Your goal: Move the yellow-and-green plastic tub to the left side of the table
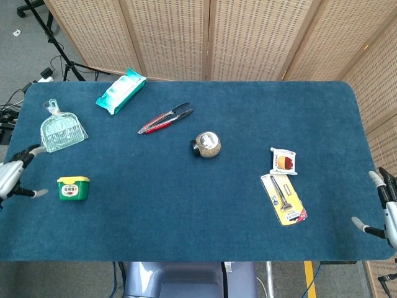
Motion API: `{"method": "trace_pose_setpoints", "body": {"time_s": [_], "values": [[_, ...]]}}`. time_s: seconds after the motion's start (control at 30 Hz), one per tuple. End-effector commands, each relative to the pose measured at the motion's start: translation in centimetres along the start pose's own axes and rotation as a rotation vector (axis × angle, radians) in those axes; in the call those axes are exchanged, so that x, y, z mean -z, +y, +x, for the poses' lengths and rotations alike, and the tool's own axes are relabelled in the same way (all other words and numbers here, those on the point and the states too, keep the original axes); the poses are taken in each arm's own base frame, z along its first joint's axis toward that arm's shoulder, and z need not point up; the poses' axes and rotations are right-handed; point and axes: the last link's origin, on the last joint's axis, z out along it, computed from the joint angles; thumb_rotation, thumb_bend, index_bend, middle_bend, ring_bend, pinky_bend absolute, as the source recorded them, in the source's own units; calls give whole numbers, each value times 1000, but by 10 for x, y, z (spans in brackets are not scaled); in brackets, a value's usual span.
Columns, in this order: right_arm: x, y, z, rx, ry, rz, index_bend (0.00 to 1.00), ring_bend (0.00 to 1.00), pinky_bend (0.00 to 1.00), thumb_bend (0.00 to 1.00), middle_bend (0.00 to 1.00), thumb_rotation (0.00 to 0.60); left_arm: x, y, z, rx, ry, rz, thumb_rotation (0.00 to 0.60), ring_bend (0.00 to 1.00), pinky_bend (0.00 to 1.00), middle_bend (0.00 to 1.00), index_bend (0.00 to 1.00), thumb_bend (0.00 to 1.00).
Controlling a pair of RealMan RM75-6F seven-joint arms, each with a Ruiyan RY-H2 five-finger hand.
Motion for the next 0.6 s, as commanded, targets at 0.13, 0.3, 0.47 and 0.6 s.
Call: {"method": "trace_pose_setpoints", "body": {"time_s": [0.13, 0.3, 0.47, 0.6], "values": [[0, 1, 2, -9, 0, 0, 0, 0, 0, 0, 0, 600, 19, 0, -47, -56, 5, -10, 600, 0, 0, 0, 0, 104], [0, 2, 3, -17, 0, -1, 0, 0, 0, 0, 0, 600, 17, 10, -69, -101, 61, -14, 600, 0, 0, 0, 0, 107], [0, 4, 5, -21, 3, -3, 0, 0, 0, 0, 0, 600, 9, 16, -83, -106, 96, 26, 600, 0, 0, 0, 0, 111], [-1, 4, 5, -24, 4, -2, 0, 0, 0, 0, 0, 600, 1, 20, -94, -125, 125, 42, 600, 3, 86, 0, 0, 122]]}}
